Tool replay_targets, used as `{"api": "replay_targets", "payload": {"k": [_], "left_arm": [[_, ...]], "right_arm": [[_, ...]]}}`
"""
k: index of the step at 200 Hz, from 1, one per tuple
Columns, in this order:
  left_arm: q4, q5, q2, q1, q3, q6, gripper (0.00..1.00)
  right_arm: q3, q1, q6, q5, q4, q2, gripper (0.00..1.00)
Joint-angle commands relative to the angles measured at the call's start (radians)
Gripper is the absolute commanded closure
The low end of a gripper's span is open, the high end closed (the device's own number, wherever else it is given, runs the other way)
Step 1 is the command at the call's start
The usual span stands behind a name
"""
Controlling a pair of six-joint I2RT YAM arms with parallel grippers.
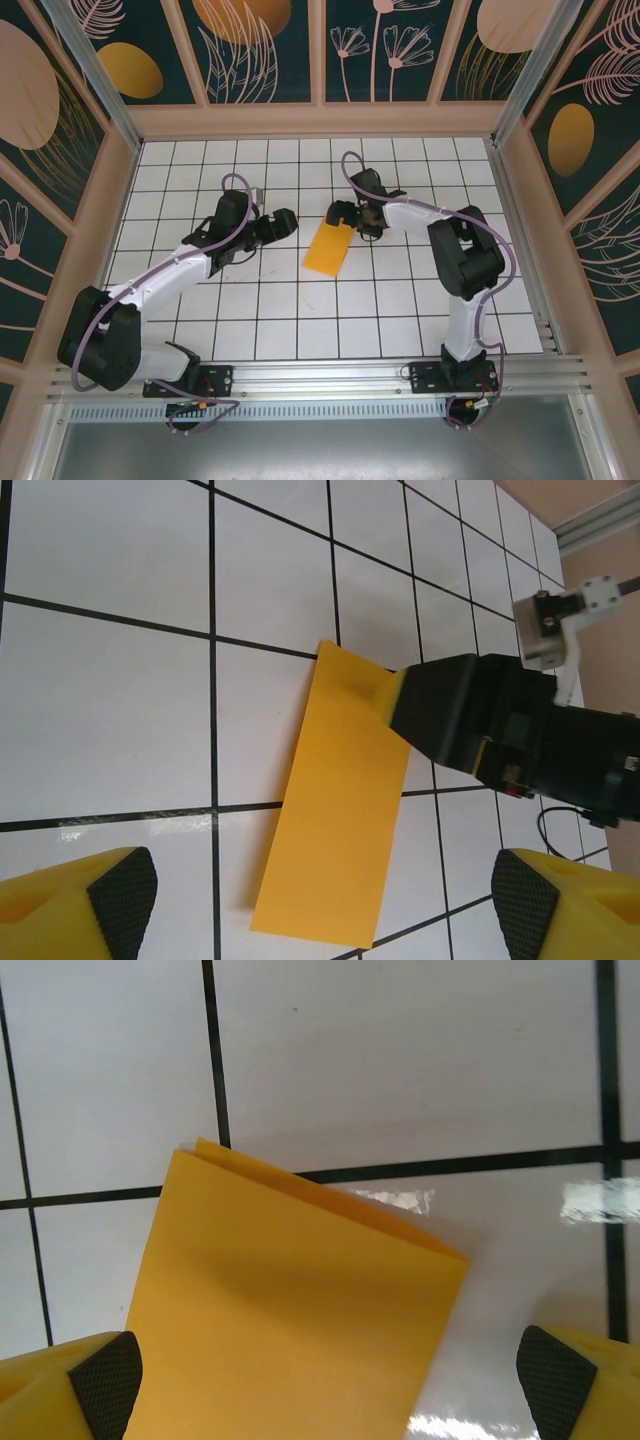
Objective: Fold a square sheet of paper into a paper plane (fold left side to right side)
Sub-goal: Rotate the paper at the center of the table, then third fold the triangle at the center of the table.
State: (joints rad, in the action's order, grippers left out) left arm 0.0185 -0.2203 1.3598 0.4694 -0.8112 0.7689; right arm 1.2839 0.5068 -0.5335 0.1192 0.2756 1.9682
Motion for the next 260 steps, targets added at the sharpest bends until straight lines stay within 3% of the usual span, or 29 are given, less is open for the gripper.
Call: {"api": "replay_targets", "payload": {"k": [1, 50, 95, 157, 199, 226, 260], "left_arm": [[-0.023, 0.018, -0.027, -0.004, 0.009, 0.005, 0.11], [-0.019, 0.023, -0.043, -0.005, 0.012, 0.001, 0.10], [-0.011, 0.038, -0.049, -0.005, 0.020, -0.002, 0.10], [-0.034, -0.012, -0.004, -0.005, 0.048, 0.001, 0.10], [-0.107, -0.080, 0.079, -0.005, 0.066, 0.016, 0.15], [-0.148, -0.131, 0.145, -0.005, 0.060, 0.024, 0.17], [-0.179, -0.170, 0.210, -0.005, 0.054, 0.029, 0.18]], "right_arm": [[0.069, 0.025, -0.010, -0.001, 0.035, 0.038, 0.01], [0.150, 0.056, 0.020, 0.004, 0.053, 0.099, 0.01], [0.212, 0.074, 0.085, 0.094, 0.006, 0.130, 0.01], [0.144, 0.046, 0.123, -0.001, 0.071, 0.027, 0.01], [-0.010, -0.035, 0.110, 0.274, -0.114, -0.105, 0.08], [0.003, -0.033, 0.113, 0.335, -0.135, -0.053, 0.17], [0.066, -0.028, 0.110, 0.360, -0.135, 0.040, 0.18]]}}
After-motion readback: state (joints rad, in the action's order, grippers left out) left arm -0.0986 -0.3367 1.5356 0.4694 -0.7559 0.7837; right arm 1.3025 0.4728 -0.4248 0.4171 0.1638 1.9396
